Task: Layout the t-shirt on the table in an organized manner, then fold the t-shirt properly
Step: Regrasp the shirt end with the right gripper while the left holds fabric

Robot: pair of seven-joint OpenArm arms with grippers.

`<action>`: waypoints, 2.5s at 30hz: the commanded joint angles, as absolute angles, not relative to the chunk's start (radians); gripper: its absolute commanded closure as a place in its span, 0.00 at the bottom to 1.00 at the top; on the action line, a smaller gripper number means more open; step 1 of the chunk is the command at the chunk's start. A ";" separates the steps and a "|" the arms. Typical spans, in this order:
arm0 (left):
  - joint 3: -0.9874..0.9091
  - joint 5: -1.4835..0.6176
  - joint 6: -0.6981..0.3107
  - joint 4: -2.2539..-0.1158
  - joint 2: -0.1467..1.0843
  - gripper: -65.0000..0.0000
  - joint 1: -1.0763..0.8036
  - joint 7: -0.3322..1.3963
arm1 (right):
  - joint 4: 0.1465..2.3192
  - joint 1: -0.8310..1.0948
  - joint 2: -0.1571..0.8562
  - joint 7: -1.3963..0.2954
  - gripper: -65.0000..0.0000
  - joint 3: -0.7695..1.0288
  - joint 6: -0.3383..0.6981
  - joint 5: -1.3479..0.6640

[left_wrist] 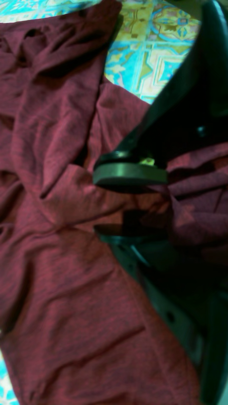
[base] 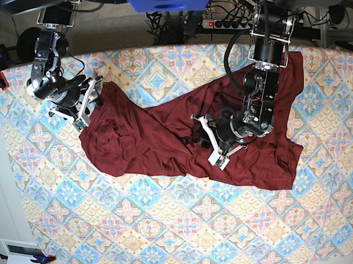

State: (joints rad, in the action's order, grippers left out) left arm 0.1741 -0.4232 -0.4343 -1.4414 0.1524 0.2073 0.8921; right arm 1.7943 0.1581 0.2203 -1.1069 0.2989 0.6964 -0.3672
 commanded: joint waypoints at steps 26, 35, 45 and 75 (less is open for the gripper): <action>0.171 -0.438 -0.437 -1.463 0.157 0.72 0.226 0.875 | 1.664 0.127 0.225 -1.093 0.59 0.305 0.698 -0.389; 0.171 -0.438 -0.437 -1.463 0.157 0.72 0.226 0.874 | 1.656 0.127 0.217 -1.093 0.59 0.303 0.698 -0.466; 0.171 -0.438 -0.437 -1.461 0.157 0.72 0.226 0.874 | 1.655 0.110 0.191 -1.096 0.59 0.303 0.698 -0.469; 0.171 -0.438 -0.437 -1.461 0.157 0.72 0.226 0.872 | 1.681 0.111 0.180 -1.107 0.59 0.338 0.698 -0.467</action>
State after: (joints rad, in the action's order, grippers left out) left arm 0.1738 -0.4232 -0.4343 -1.4414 0.1551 0.2050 0.8906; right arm 1.6653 0.1230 0.1692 -1.1240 0.3332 0.6960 -0.4500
